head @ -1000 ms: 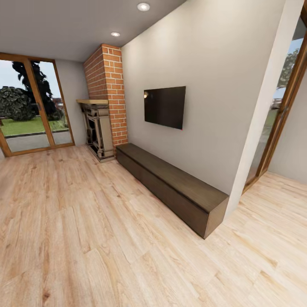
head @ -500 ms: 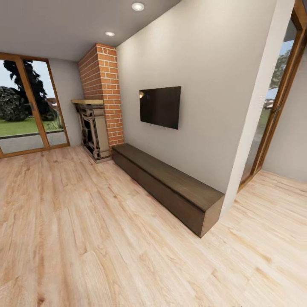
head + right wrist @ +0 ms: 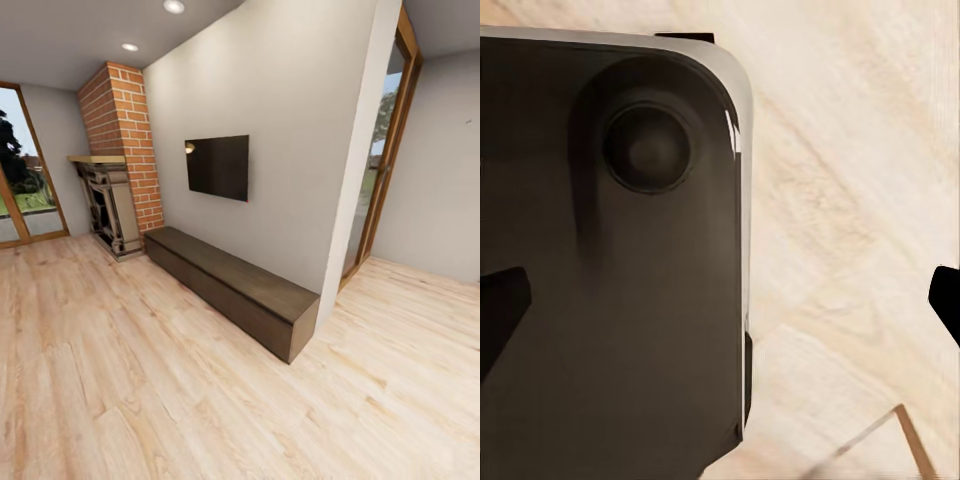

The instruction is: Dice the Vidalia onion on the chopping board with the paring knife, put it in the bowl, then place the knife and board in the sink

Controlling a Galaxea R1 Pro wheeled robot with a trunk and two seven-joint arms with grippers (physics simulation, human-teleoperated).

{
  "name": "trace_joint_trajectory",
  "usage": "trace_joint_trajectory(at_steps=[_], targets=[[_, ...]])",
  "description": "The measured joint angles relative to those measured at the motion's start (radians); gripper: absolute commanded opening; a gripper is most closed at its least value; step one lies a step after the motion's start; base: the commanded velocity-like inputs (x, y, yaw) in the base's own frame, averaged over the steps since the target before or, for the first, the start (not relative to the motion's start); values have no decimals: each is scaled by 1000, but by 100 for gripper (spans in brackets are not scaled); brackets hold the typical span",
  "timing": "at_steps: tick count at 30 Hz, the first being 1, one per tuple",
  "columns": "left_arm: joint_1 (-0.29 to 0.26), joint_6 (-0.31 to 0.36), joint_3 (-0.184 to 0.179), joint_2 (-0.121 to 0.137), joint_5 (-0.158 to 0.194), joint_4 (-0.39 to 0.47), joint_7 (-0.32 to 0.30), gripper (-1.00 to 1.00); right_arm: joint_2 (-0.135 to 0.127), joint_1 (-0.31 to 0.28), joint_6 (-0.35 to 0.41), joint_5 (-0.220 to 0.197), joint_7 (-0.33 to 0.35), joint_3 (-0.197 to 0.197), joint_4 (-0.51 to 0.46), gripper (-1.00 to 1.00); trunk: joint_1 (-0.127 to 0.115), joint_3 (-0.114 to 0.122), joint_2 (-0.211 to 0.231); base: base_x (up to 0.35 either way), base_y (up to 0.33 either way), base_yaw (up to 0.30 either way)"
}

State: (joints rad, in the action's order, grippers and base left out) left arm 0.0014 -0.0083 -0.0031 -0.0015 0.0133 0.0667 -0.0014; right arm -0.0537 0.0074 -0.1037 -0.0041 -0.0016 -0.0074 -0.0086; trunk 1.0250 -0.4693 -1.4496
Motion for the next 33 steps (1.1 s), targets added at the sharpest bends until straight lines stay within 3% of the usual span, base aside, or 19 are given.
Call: trace_joint_trajectory(at_steps=[33], targets=[[0, 0, 0, 0, -1, 0, 0, 100, 8, 0, 0, 0, 0, 0, 0, 100, 0, 0, 0, 0, 0, -291]])
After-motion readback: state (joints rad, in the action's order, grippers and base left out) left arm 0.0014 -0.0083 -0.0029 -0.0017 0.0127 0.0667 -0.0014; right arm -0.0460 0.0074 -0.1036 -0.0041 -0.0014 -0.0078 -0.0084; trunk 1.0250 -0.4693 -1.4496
